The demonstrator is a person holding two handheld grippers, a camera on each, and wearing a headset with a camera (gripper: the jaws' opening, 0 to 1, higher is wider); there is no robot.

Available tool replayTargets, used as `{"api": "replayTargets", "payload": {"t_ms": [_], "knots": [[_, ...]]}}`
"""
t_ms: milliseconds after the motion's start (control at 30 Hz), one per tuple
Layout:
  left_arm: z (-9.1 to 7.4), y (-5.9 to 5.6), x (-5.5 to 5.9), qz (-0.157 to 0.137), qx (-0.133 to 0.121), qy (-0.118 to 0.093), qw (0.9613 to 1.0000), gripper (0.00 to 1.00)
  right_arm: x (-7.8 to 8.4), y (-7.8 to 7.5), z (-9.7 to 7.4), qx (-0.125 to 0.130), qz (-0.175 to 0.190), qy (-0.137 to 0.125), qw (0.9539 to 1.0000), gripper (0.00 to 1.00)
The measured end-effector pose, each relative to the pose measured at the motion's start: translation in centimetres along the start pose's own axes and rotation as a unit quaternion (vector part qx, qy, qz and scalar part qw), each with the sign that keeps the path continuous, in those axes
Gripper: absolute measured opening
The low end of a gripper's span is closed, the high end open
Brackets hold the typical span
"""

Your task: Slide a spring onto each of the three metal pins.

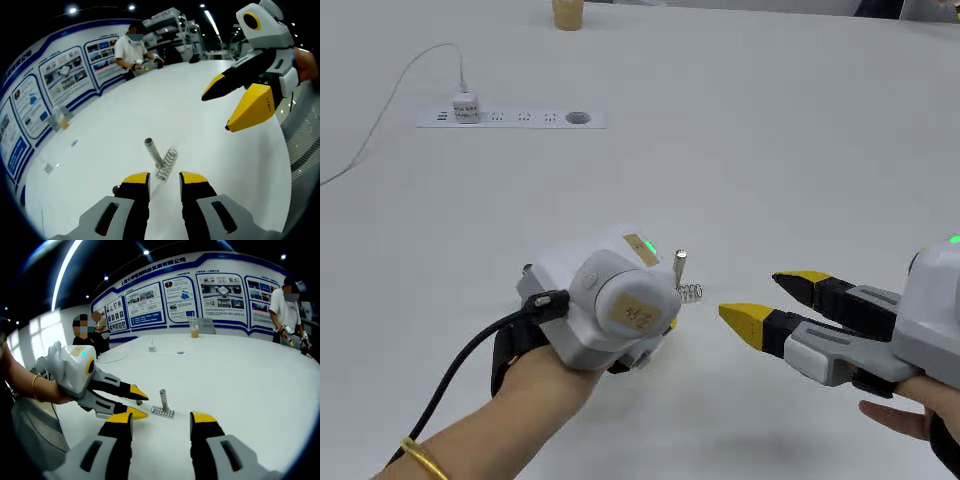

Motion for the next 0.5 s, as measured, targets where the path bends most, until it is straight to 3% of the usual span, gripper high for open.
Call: {"api": "replayTargets", "payload": {"t_ms": [333,500], "knots": [[1.6,0.0,0.1,0.023,0.012,0.026,0.9993,0.22,0.3,0.1,-0.9,-0.018,-0.042,0.025,0.9986,0.51],[2.1,0.3,0.2,0.022,0.005,0.050,0.9985,0.17,0.3,-0.2,-1.2,-0.014,-0.037,0.022,0.9990,0.51]]}}
Point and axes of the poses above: the centre of the closed fingertips' face, and the gripper's own axes: z roughly forward along the fingers, y roughly to its left, x roughly out of its underside, the point moved 5 cm from there along -z, roughly backward along the fingers, and after that the axes turned 13 degrees about -z, right-handed, at the moved point
